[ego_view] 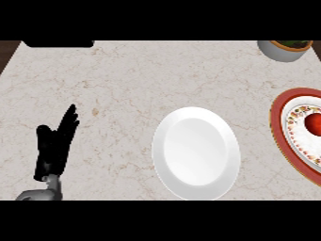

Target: Pick the tomato from the plate and place it in the plate

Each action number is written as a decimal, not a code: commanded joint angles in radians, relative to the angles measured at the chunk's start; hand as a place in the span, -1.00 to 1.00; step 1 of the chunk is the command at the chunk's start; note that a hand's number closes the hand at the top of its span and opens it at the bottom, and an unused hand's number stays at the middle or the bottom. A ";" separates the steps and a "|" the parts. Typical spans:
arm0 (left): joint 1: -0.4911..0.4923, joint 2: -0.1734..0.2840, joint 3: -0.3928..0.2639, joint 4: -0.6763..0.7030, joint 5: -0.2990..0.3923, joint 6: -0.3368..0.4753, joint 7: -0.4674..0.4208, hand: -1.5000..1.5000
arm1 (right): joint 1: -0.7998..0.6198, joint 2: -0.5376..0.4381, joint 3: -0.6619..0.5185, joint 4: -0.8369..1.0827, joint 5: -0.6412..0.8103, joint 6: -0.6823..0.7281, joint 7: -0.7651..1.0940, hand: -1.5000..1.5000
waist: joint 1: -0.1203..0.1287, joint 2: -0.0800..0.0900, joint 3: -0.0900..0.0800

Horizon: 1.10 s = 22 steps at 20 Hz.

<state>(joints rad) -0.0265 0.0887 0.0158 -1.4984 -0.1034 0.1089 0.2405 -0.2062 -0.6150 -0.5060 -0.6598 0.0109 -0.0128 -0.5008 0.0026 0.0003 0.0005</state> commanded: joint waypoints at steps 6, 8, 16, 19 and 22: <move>0.011 -0.015 -0.007 -0.025 -0.023 0.013 0.021 0.00 | -0.008 -0.097 -0.031 0.163 -0.011 0.025 -0.082 -1.00 | 0.002 0.001 0.000; -0.046 -0.025 0.005 0.069 -0.028 0.022 -0.023 0.00 | 0.048 -0.069 -0.032 0.143 -0.023 0.024 -0.123 -1.00 | -0.004 0.000 0.000; -0.044 -0.009 0.022 0.077 -0.021 0.000 -0.033 0.00 | -0.020 -0.147 -0.060 0.347 -0.039 0.028 -0.238 -1.00 | 0.003 0.002 0.001; -0.010 0.008 0.027 0.012 0.004 -0.028 0.007 0.00 | 0.031 -0.180 -0.088 0.365 -0.065 0.034 -0.238 -1.00 | 0.003 0.001 0.001; 0.018 -0.038 -0.020 -0.030 -0.025 0.008 0.029 0.00 | -0.013 -0.195 -0.098 0.442 -0.062 -0.014 -0.254 -1.00 | 0.008 0.002 0.002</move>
<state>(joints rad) -0.0261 0.0722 0.0221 -1.4763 -0.1152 0.1001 0.2217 -0.2004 -0.7764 -0.5926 -0.2896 -0.0472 -0.0103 -0.7341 0.0069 0.0020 0.0019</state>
